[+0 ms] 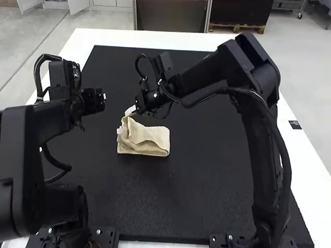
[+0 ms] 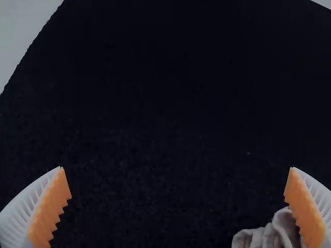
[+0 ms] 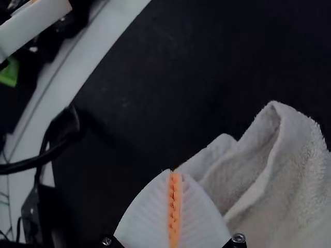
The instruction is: Fold the towel.
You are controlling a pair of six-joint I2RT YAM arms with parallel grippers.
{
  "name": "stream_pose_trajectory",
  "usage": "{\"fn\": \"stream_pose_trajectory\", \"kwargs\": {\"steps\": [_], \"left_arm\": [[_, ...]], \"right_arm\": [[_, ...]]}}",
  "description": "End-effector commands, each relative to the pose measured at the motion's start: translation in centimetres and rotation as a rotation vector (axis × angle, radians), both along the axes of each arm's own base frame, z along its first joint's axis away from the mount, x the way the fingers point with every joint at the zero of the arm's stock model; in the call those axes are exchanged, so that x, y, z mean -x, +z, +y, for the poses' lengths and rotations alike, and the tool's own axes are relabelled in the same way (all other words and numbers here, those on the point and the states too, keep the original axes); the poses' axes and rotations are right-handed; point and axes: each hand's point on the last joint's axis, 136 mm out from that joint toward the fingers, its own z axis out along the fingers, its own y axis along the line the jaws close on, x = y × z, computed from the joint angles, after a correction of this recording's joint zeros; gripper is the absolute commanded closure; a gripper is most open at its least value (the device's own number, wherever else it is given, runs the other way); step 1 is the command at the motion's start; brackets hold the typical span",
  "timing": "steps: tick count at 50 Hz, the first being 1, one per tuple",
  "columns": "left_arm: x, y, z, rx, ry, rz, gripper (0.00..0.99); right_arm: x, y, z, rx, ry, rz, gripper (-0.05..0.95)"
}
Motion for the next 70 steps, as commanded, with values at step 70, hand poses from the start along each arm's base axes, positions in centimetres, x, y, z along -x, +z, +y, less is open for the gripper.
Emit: {"fn": "stream_pose_trajectory", "kwargs": {"steps": [70], "left_arm": [[0.0, 2.1, 0.2, 0.010, 0.022, -0.064, 0.028]], "right_arm": [[2.6, -5.9, -0.2, 0.048, 0.031, -0.049, 0.92]]}}
